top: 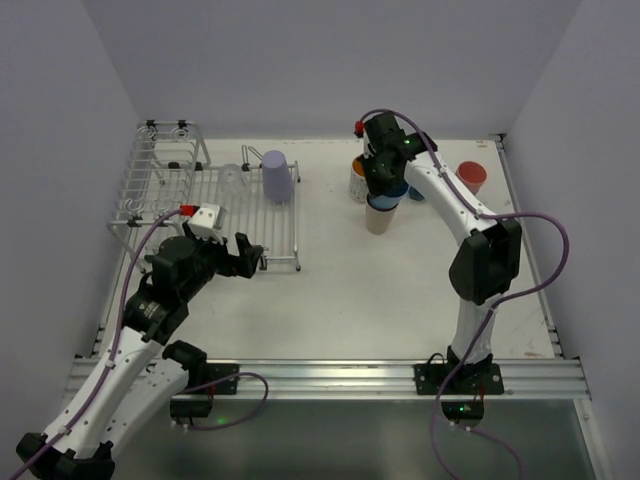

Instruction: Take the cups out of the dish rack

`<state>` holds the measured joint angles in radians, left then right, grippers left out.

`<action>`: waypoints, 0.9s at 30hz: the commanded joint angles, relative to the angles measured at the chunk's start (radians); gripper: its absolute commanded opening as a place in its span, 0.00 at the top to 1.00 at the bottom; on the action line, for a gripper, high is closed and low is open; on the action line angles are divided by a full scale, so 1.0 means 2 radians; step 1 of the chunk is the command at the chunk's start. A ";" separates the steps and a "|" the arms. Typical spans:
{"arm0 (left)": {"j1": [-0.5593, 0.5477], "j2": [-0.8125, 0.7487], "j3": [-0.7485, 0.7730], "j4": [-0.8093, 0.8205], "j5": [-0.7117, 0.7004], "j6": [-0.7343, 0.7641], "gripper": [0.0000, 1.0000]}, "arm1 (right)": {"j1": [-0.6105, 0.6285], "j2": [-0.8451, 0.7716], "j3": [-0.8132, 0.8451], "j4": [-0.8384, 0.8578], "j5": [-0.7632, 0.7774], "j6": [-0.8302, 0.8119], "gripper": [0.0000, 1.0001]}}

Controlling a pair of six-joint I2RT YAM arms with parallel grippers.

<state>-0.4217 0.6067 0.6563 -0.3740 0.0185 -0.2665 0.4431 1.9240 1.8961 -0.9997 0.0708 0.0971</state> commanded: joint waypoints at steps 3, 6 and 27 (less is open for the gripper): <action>0.001 0.008 0.006 0.015 0.011 0.011 0.00 | 0.001 0.017 0.024 -0.026 0.008 -0.037 0.82; 0.001 0.027 0.025 0.014 0.004 0.001 0.00 | 0.001 0.022 0.026 -0.020 0.013 -0.037 0.57; 0.001 0.360 0.207 0.221 -0.147 -0.021 0.00 | 0.043 -0.353 -0.306 0.358 -0.075 0.092 0.01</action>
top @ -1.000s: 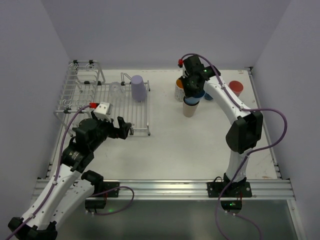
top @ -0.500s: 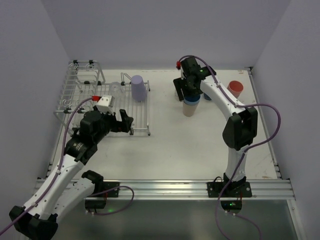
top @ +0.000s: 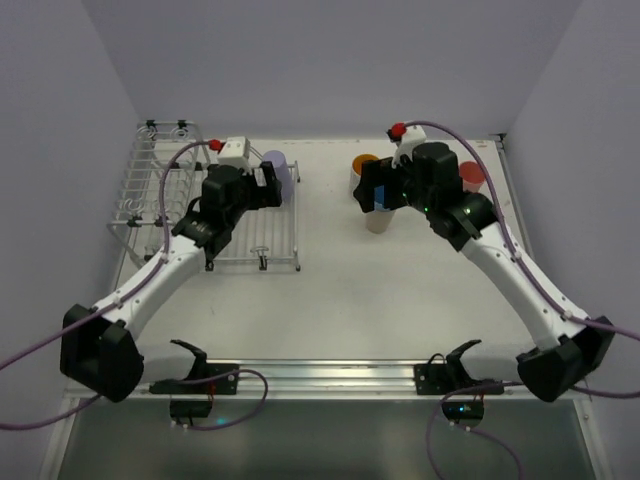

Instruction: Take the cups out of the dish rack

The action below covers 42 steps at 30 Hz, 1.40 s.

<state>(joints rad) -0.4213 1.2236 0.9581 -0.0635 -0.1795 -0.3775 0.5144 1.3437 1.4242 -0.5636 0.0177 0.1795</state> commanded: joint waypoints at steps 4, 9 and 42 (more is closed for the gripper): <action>0.009 0.137 0.118 0.084 -0.043 0.067 0.00 | 0.018 -0.113 -0.162 0.213 -0.116 0.086 0.01; 0.012 0.233 0.194 0.069 -0.056 0.092 0.00 | 0.026 -0.126 -0.181 0.207 -0.116 0.083 0.01; 0.007 0.079 0.149 0.113 0.024 0.016 0.78 | 0.042 -0.160 -0.245 0.339 -0.148 0.196 0.02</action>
<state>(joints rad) -0.3958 1.5955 1.3083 0.0341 -0.2321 -0.2276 0.5949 1.0710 0.9581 -0.0238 -0.2607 0.4824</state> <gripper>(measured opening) 0.702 0.982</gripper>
